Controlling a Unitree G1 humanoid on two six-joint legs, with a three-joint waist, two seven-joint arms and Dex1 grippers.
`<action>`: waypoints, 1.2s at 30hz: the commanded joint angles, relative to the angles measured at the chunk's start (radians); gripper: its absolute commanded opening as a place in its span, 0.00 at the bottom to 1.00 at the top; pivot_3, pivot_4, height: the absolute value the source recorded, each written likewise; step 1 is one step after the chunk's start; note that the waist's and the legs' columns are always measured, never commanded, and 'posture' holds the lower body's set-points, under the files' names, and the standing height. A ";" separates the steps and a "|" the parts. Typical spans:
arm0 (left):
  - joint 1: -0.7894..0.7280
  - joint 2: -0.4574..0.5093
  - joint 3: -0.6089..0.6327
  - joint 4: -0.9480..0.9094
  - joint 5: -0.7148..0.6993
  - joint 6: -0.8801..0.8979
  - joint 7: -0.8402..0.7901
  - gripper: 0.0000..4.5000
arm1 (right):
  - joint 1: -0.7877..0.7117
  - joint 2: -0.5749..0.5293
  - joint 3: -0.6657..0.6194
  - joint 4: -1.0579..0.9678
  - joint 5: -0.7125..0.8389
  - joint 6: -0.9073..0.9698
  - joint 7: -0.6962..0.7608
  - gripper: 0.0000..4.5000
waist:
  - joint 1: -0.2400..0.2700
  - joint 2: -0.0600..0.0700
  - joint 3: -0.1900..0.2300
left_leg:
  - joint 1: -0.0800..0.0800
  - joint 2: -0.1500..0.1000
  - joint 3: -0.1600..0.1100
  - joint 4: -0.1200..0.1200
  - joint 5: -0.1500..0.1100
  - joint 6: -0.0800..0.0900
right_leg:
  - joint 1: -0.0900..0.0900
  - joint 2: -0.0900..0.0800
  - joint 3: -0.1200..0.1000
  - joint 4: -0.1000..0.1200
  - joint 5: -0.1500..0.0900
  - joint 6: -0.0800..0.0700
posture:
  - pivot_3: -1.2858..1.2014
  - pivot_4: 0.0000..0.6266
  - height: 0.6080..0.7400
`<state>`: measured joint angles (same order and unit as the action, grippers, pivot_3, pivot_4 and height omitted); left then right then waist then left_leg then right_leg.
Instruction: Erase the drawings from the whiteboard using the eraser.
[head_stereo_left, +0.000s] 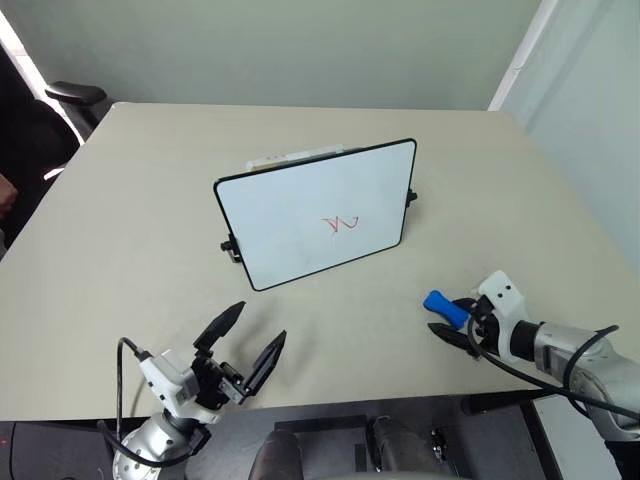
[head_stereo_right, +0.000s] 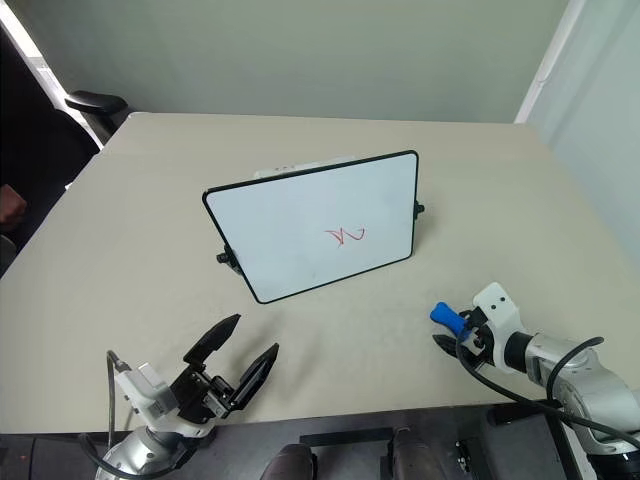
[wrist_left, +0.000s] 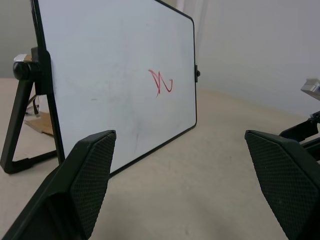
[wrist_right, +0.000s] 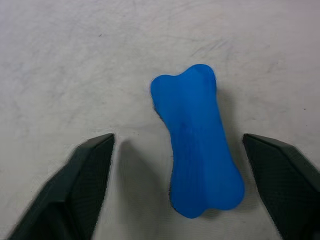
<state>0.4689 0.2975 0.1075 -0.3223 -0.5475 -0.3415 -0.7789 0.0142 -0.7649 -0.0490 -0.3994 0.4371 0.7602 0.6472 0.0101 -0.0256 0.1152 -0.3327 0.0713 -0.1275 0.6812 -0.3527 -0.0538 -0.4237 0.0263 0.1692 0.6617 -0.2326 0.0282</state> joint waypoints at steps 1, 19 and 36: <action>0.000 -0.001 0.007 -0.013 0.001 -0.009 -0.002 1.00 | -0.007 -0.024 0.009 -0.001 -0.029 -0.031 0.027 0.64 | 0.000 0.000 0.000 | 0.000 0.000 0.000 0.000 0.000 0.000 | 0.000 0.000 0.000 0.000 0.000 0.000 | 0.52 0.24 1.00; 0.009 -0.007 -0.018 -0.044 0.012 -0.008 0.000 1.00 | -0.114 0.030 -0.047 -0.173 0.014 0.033 -0.034 0.11 | -0.002 0.000 0.000 | 0.000 0.000 0.000 0.000 0.000 0.000 | 0.000 0.000 0.000 0.000 0.000 0.000 | 0.52 0.24 1.00; 0.023 -0.004 -0.030 -0.078 0.014 -0.008 0.010 1.00 | -0.499 0.321 0.216 -0.023 -0.168 -0.072 -0.210 0.11 | -0.002 0.000 0.000 | 0.000 0.000 -0.003 0.000 0.000 0.000 | -0.007 -0.001 0.000 0.000 0.004 0.010 | 0.52 0.24 1.00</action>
<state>0.4862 0.2929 0.0729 -0.3562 -0.5287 -0.3413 -0.7736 -0.4611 -0.4459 0.1615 -0.4241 0.3032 0.7357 0.4483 0.0081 -0.0255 0.1151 -0.3322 0.0714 -0.1302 0.6808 -0.3530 -0.0537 -0.4303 0.0248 0.1692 0.6618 -0.2280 0.0410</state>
